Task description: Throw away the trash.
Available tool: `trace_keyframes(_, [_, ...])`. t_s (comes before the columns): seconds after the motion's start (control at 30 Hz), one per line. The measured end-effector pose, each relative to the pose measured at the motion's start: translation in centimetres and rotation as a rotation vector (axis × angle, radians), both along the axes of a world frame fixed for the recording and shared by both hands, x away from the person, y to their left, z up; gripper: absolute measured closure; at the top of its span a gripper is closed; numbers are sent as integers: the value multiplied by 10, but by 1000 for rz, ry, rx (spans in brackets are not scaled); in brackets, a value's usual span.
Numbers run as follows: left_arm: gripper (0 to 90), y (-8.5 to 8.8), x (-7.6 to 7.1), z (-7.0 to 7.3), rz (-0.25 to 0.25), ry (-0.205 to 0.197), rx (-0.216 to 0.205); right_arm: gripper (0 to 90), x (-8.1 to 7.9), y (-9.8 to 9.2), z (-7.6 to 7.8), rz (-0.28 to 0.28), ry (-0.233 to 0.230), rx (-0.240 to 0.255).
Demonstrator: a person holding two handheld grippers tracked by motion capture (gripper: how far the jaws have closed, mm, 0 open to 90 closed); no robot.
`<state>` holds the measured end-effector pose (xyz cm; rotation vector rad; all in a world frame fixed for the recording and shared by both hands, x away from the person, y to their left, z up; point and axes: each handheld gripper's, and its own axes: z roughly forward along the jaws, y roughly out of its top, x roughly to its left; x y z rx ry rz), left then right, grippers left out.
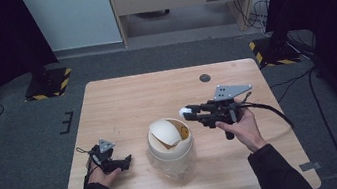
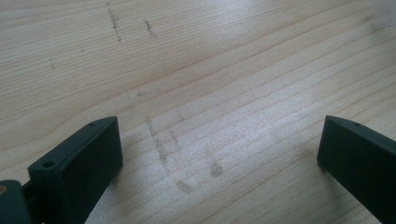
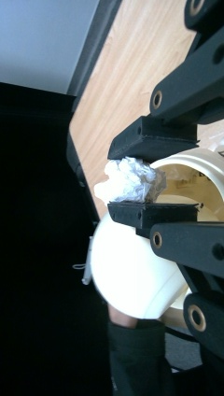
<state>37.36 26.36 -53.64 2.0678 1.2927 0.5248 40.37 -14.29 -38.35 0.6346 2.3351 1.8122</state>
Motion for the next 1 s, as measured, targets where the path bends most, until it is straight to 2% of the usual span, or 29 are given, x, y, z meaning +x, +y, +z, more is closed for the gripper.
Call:
trace_keyframes(0.4, [0,0,0,0,0,0,0,683,-1,15,-18,45,33,-90])
trace_keyframes(0.87, [0,0,0,0,0,0,0,675,0,23,-29,71,55,-165])
trace_keyframes(0.97, [0,0,0,0,0,0,0,658,0,23,-31,72,57,-178])
trace_keyframes(1.0, [0,0,0,0,0,0,0,623,0,24,-32,72,57,-179])
